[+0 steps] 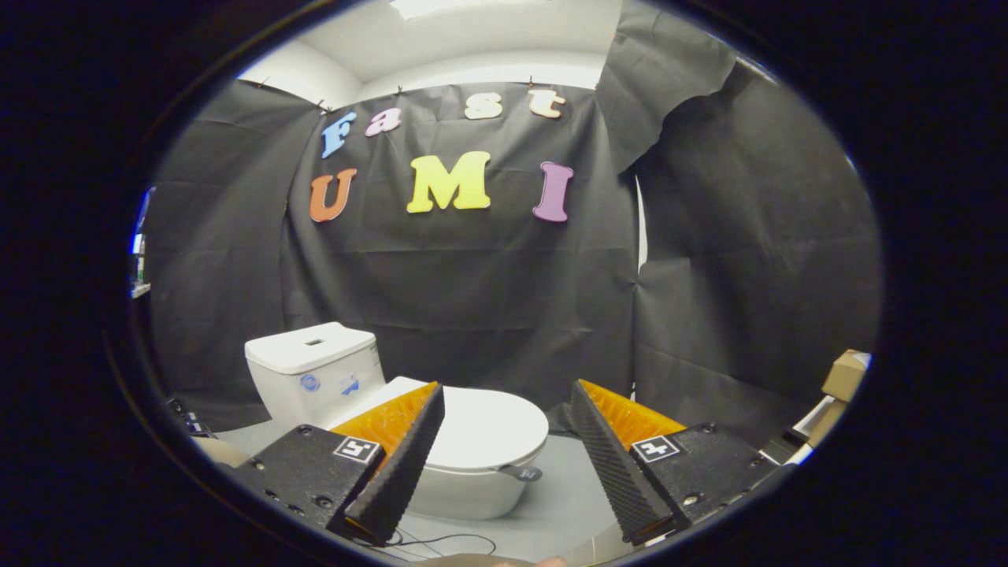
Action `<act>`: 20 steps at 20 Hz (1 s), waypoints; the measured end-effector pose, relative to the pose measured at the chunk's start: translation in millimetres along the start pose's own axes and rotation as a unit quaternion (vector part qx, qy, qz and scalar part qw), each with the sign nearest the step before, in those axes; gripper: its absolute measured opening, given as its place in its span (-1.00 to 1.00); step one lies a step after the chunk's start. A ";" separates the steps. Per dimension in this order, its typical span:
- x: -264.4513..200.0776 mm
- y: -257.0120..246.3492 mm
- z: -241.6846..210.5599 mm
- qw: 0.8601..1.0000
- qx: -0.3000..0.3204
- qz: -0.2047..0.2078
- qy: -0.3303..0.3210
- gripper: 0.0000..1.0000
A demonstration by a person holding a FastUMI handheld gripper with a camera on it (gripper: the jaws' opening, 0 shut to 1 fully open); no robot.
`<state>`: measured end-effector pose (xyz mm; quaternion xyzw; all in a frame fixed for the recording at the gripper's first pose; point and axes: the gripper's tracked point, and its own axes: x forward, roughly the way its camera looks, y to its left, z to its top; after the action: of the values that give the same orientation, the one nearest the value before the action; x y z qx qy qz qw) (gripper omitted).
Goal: Open the toilet lid.
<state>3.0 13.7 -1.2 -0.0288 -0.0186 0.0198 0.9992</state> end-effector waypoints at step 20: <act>56.5 53.2 -70.5 0.993 0.000 0.039 0.108 1.00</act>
<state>60.1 65.0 -72.6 -0.0313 0.0903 0.0554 0.9939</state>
